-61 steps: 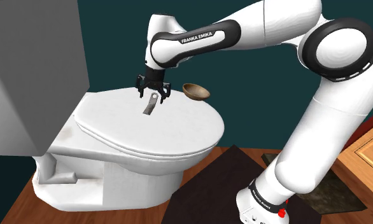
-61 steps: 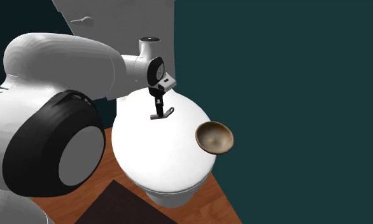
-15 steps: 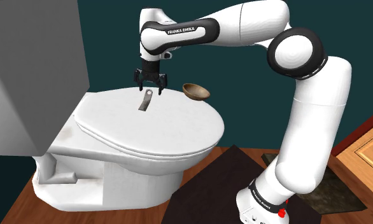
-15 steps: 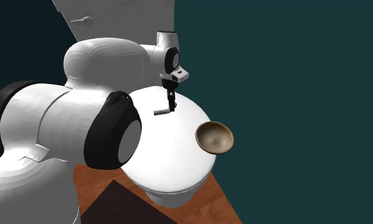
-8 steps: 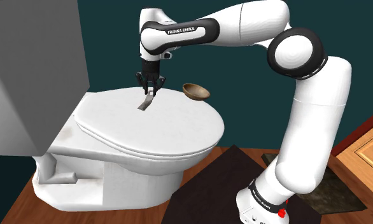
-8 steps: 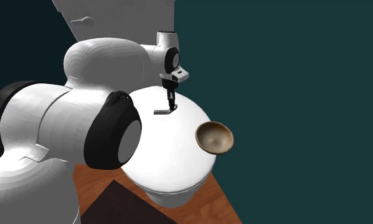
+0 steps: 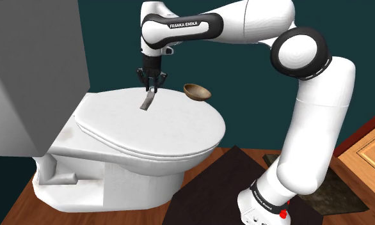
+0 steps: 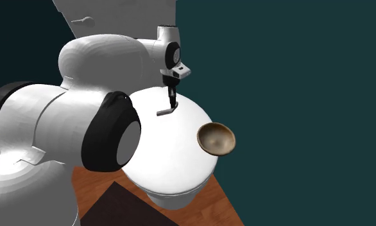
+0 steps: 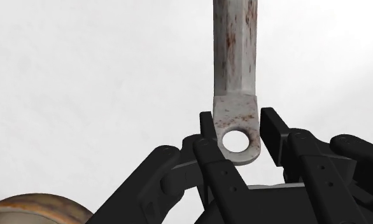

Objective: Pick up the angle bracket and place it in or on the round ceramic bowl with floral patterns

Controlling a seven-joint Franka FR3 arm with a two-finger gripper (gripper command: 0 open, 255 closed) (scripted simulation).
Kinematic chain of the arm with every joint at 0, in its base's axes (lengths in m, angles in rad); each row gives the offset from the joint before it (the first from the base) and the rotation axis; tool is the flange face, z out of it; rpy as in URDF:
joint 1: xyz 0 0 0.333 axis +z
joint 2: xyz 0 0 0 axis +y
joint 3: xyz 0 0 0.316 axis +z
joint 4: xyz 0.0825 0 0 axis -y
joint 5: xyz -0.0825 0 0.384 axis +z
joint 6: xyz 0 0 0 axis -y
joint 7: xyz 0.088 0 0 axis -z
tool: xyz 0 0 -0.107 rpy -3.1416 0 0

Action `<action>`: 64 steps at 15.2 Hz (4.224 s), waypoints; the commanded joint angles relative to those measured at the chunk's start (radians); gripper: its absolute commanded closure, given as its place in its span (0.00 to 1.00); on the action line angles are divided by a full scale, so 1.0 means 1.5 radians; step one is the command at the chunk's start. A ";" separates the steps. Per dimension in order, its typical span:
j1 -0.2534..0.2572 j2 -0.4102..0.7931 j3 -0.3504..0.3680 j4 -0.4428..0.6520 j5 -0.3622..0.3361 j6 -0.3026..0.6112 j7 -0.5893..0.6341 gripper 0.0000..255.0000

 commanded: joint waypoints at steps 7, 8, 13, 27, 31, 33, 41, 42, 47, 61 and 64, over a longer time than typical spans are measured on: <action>0.001 -0.011 0.002 0.057 0.005 -0.068 -0.005 1.00; 0.002 -0.012 0.002 0.065 0.005 -0.076 -0.006 1.00; 0.002 -0.144 0.000 -0.215 -0.074 0.196 0.013 0.00; 0.002 -0.131 -0.013 -0.308 -0.149 0.342 0.055 0.00; 0.002 -0.131 -0.013 -0.308 -0.149 0.342 0.055 1.00; 0.002 -0.131 -0.013 -0.308 -0.149 0.342 0.055 1.00; 0.002 -0.132 -0.013 -0.308 -0.149 0.343 0.055 0.00; 0.016 -0.149 -0.024 -0.323 -0.217 0.356 0.102 0.00; 0.030 -0.148 -0.043 -0.338 -0.318 0.383 0.171 0.00; 0.027 -0.116 -0.053 -0.333 -0.342 0.409 0.186 1.00; 0.027 -0.115 -0.053 -0.334 -0.343 0.411 0.188 1.00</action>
